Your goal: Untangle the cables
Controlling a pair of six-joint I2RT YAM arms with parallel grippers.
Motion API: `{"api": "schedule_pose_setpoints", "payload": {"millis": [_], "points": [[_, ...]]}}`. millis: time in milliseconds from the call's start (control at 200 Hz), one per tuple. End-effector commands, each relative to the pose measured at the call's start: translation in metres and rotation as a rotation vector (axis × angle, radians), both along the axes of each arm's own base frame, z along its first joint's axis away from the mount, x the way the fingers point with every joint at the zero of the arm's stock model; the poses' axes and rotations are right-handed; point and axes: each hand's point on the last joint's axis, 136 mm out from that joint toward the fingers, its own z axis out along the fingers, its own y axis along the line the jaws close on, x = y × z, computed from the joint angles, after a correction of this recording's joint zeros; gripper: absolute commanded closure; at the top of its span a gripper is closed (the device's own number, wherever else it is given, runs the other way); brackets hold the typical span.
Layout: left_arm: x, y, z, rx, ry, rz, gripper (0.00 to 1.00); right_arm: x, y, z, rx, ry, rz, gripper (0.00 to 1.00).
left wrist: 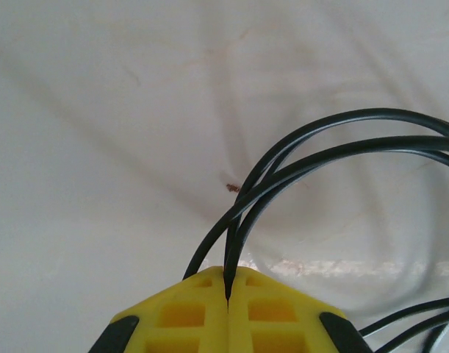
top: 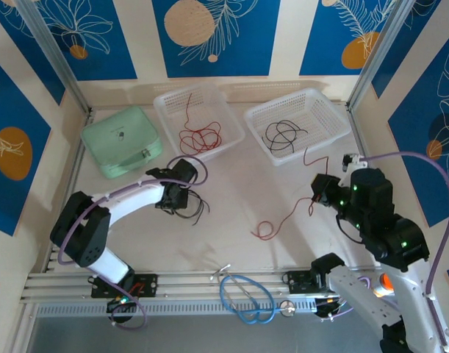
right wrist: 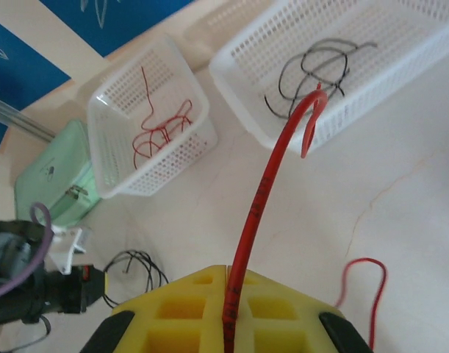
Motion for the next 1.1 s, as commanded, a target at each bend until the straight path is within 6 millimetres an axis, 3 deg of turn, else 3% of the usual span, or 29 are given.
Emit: {"api": "schedule_pose_setpoints", "payload": {"millis": [0, 65, 115, 285, 435, 775, 945, 1095], "points": [[-0.003, -0.006, -0.001, -0.062, -0.011, -0.005, 1.0, 0.005, 0.009, 0.029, -0.045, -0.055, 0.085, 1.0], [-0.005, -0.013, -0.002, -0.105, -0.015, -0.015, 1.0, 0.009, 0.016, 0.046, -0.032, -0.084, 0.12, 1.0], [-0.006, -0.017, 0.0, -0.126, -0.017, -0.024, 0.93, 0.012, 0.021, 0.06, -0.022, -0.11, 0.148, 1.0], [-0.008, -0.03, 0.017, -0.175, -0.054, -0.075, 0.5, 0.023, 0.037, 0.103, 0.006, -0.182, 0.228, 1.0], [-0.01, -0.034, 0.045, -0.221, -0.122, -0.096, 0.3, 0.032, 0.051, 0.141, 0.04, -0.256, 0.288, 1.0], [-0.018, -0.032, 0.105, -0.316, -0.267, -0.125, 0.24, 0.072, 0.092, 0.221, 0.151, -0.416, 0.443, 1.0], [-0.022, -0.031, 0.116, -0.345, -0.302, -0.134, 0.24, 0.108, 0.11, 0.258, 0.201, -0.506, 0.484, 1.0], [-0.023, -0.03, 0.113, -0.349, -0.297, -0.119, 0.23, 0.146, 0.121, 0.282, 0.249, -0.597, 0.475, 1.0]]}}
